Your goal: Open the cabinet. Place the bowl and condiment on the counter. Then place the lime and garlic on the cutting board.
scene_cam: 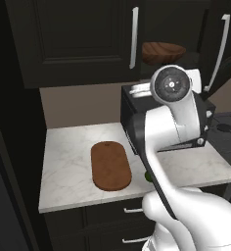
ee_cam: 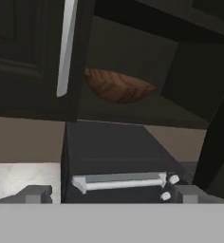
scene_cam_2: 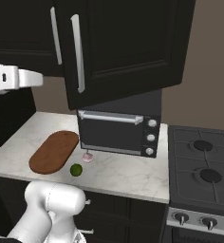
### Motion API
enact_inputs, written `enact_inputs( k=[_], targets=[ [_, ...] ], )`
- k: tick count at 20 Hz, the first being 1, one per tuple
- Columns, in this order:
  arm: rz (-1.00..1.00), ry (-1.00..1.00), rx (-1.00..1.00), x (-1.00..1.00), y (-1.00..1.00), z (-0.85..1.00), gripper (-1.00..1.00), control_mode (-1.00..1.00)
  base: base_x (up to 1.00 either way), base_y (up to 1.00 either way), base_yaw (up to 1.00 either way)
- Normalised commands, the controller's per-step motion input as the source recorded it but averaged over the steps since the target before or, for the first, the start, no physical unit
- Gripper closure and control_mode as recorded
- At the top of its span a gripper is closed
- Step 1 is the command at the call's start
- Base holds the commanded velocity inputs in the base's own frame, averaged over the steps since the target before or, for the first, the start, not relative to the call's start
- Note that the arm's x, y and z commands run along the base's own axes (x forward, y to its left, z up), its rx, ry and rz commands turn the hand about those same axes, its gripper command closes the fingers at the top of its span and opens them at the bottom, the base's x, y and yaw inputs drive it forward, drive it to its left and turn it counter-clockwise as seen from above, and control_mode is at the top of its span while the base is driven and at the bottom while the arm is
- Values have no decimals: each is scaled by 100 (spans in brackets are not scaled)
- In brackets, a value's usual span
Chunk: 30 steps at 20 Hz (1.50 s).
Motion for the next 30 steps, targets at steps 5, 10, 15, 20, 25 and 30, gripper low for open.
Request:
enact_inputs(
  k=[5, 10, 15, 20, 25, 30],
  targets=[
    [-1, -18, -9, -4, -14, -2, -100, -100, 0, 0, 0],
    [0, -19, -4, 2, -7, -8, -100, -100, 0, 0, 0],
    [1, -8, 0, 18, -6, -5, -100, -100, 0, 0, 0],
    [0, -1, 0, 17, -9, 0, -100, -100, 0, 0, 0],
    [0, 0, 0, 17, -1, 0, -100, -100, 0, 0, 0],
    [0, 0, 0, 21, 0, 0, -100, -100, 0, 0, 0]
  ],
)
